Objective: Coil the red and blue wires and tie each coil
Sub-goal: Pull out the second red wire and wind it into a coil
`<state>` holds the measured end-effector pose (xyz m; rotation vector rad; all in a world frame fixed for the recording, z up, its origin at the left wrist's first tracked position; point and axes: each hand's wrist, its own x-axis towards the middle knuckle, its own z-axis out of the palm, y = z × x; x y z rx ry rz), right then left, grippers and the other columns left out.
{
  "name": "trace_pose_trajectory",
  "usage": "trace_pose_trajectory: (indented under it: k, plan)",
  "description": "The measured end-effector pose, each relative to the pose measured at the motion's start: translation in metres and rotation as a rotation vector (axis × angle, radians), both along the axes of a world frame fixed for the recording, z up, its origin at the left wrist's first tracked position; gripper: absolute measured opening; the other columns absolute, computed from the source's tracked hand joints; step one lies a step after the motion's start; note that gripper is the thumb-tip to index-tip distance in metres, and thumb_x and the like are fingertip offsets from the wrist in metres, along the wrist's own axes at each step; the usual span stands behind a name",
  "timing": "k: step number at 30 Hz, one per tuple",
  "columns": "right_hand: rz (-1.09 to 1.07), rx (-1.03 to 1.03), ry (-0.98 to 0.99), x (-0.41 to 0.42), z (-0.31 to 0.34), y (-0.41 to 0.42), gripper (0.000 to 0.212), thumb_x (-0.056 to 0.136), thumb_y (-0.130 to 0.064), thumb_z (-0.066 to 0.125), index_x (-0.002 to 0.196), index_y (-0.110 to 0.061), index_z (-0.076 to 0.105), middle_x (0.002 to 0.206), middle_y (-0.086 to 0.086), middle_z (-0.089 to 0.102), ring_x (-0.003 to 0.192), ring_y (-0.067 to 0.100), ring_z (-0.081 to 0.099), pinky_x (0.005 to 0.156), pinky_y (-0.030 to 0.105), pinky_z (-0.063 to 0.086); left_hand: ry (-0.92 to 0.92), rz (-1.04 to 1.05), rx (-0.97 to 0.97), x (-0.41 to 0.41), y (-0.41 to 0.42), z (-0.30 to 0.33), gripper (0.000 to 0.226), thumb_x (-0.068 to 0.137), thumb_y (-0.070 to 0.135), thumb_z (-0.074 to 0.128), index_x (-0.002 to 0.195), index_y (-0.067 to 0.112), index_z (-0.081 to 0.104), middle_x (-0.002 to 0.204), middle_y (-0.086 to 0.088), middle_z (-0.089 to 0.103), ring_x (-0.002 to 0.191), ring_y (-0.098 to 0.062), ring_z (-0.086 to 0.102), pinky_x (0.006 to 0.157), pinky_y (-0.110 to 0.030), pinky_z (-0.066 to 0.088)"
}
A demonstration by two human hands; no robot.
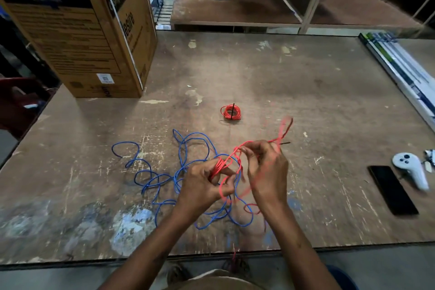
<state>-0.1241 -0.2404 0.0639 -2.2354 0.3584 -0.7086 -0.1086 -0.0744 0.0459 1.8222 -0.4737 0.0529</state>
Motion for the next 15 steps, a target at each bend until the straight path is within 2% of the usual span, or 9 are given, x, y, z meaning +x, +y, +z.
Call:
trace_pose_trajectory:
  k: [2, 3, 5, 6, 8, 9, 11, 13, 15]
  plan:
    - [-0.002, -0.086, -0.008, 0.004, -0.003, -0.012, 0.006, 0.095, -0.013, 0.076, 0.098, -0.018, 0.078, 0.095, 0.006, 0.068, 0.09, 0.025, 0.067, 0.085, 0.029, 0.047, 0.131, 0.009, -0.144, -0.001, 0.001, 0.005, 0.016, 0.078, 0.001, 0.085, 0.08, 0.012, 0.075, 0.05, 0.005, 0.03, 0.048, 0.0, 0.028, 0.052, -0.015, 0.031]
    - [0.01, -0.123, -0.009, 0.004, -0.003, -0.017, 0.009, 0.097, -0.015, 0.074, 0.101, -0.02, 0.079, 0.094, 0.006, 0.066, 0.088, 0.025, 0.065, 0.083, 0.026, 0.045, 0.177, 0.051, -0.244, 0.002, 0.002, 0.008, 0.019, 0.079, -0.007, 0.084, 0.079, 0.008, 0.073, 0.05, 0.002, 0.034, 0.048, 0.003, 0.037, 0.057, -0.01, 0.038]
    - [0.026, -0.217, 0.073, 0.002, -0.003, -0.02, 0.02, 0.103, -0.02, 0.066, 0.112, -0.033, 0.078, 0.093, 0.002, 0.056, 0.076, 0.025, 0.063, 0.071, 0.031, 0.051, 0.27, 0.144, -0.475, 0.011, 0.005, 0.012, 0.017, 0.079, -0.002, 0.084, 0.08, 0.011, 0.073, 0.057, 0.002, 0.058, 0.061, 0.004, 0.058, 0.068, -0.014, 0.052]
    - [0.028, -0.3, 0.157, 0.0, -0.002, -0.021, 0.027, 0.105, -0.021, 0.061, 0.117, -0.04, 0.074, 0.093, 0.001, 0.049, 0.071, 0.027, 0.062, 0.063, 0.034, 0.05, 0.32, 0.178, -0.569, 0.018, 0.006, 0.013, 0.014, 0.078, 0.005, 0.084, 0.082, 0.012, 0.072, 0.062, 0.005, 0.065, 0.062, -0.001, 0.061, 0.066, -0.016, 0.053]
    - [0.089, -0.474, 0.368, -0.002, -0.007, -0.025, 0.037, 0.106, -0.021, 0.054, 0.121, -0.053, 0.067, 0.094, -0.001, 0.042, 0.073, 0.03, 0.062, 0.062, 0.034, 0.044, 0.407, 0.203, -0.708, 0.032, 0.009, 0.01, 0.018, 0.085, 0.008, 0.079, 0.077, 0.016, 0.065, 0.058, 0.009, 0.055, 0.052, -0.004, 0.047, 0.054, -0.017, 0.045]
    - [0.179, -0.467, 0.465, -0.001, -0.011, -0.028, 0.04, 0.107, -0.022, 0.052, 0.12, -0.058, 0.066, 0.096, -0.002, 0.045, 0.079, 0.027, 0.064, 0.067, 0.035, 0.046, 0.443, 0.216, -0.767, 0.039, 0.01, 0.008, 0.029, 0.092, 0.005, 0.074, 0.072, 0.021, 0.059, 0.055, 0.011, 0.044, 0.049, -0.004, 0.036, 0.049, -0.018, 0.036]
    - [0.472, -0.29, 0.58, -0.003, -0.018, -0.033, 0.046, 0.107, -0.018, 0.052, 0.113, -0.06, 0.07, 0.105, -0.009, 0.065, 0.096, 0.015, 0.071, 0.083, 0.036, 0.056, 0.509, 0.24, -0.875, 0.051, 0.015, 0.011, 0.046, 0.1, 0.003, 0.065, 0.064, 0.026, 0.048, 0.052, 0.012, 0.028, 0.045, -0.004, 0.024, 0.046, -0.02, 0.026]
    - [0.749, -0.018, 0.641, -0.006, -0.016, -0.037, 0.042, 0.107, -0.005, 0.053, 0.111, -0.038, 0.079, 0.106, -0.023, 0.076, 0.105, -0.006, 0.068, 0.096, 0.029, 0.054, 0.544, 0.27, -0.923, 0.063, 0.019, 0.014, 0.05, 0.102, 0.004, 0.062, 0.06, 0.026, 0.047, 0.052, 0.011, 0.02, 0.042, -0.004, 0.021, 0.043, -0.018, 0.033]
    - [0.934, 0.198, 0.755, -0.013, -0.007, -0.038, 0.033, 0.111, -0.001, 0.048, 0.112, -0.018, 0.077, 0.091, -0.033, 0.07, 0.089, -0.017, 0.058, 0.082, 0.01, 0.043, 0.551, 0.276, -0.938, 0.074, 0.021, 0.014, 0.046, 0.104, 0.006, 0.061, 0.066, 0.027, 0.046, 0.049, 0.011, 0.02, 0.039, -0.004, 0.02, 0.043, -0.018, 0.039]
